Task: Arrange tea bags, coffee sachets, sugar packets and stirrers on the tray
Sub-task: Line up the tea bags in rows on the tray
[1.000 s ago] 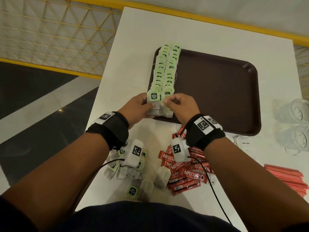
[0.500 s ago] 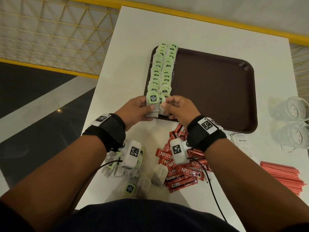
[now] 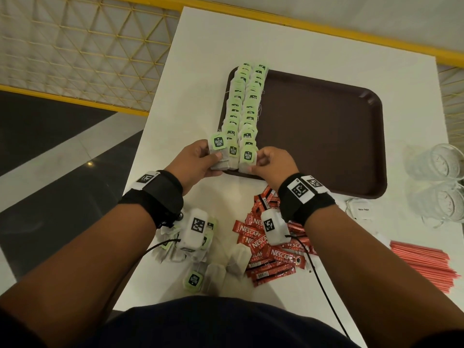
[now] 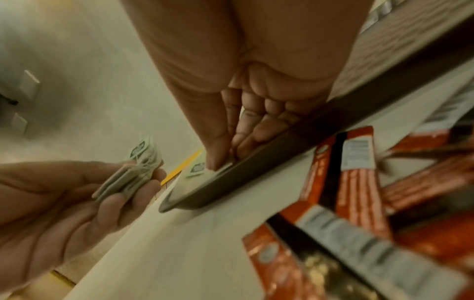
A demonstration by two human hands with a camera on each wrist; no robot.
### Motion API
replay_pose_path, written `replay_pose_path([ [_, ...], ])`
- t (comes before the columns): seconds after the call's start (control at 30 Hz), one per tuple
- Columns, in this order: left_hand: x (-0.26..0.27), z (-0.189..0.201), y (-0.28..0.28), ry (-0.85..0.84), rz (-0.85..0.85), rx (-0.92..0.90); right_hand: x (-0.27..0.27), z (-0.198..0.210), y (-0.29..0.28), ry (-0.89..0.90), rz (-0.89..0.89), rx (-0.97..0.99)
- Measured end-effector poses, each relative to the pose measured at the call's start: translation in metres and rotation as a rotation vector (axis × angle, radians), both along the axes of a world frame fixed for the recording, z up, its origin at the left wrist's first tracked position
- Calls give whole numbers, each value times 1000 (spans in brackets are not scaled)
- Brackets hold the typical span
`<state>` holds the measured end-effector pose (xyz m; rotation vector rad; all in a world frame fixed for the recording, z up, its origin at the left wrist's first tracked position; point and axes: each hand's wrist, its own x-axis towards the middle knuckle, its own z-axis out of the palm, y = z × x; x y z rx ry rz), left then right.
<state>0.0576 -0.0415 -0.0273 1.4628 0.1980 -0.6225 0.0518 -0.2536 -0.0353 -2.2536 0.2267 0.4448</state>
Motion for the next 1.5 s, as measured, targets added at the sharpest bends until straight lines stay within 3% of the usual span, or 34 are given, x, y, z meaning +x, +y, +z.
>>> replay_pose_path([
  [0.37,-1,3,2,37,26,20,5,0,9,-34,-50,-23],
  [0.5,0,3,2,36,25,18,2,-4,7,-94,-157,-63],
  [0.73,1,2,2,42,48,27,5,-7,13,-43,-173,-26],
  [0.9,3,3,1,104,58,5,2,2,11,-136,-222,-82],
  [1.13,3,6,-8,39,-2,27,-4,19,27,-23,-41,233],
  [1.3,1,6,-12,12,3,48,-8,17,22,21,-146,334],
  [1.37,2,4,-10,16,15,54,-9,14,16,16,-160,293],
  [1.5,6,3,-4,31,75,66,-7,9,4,-6,-70,-7],
])
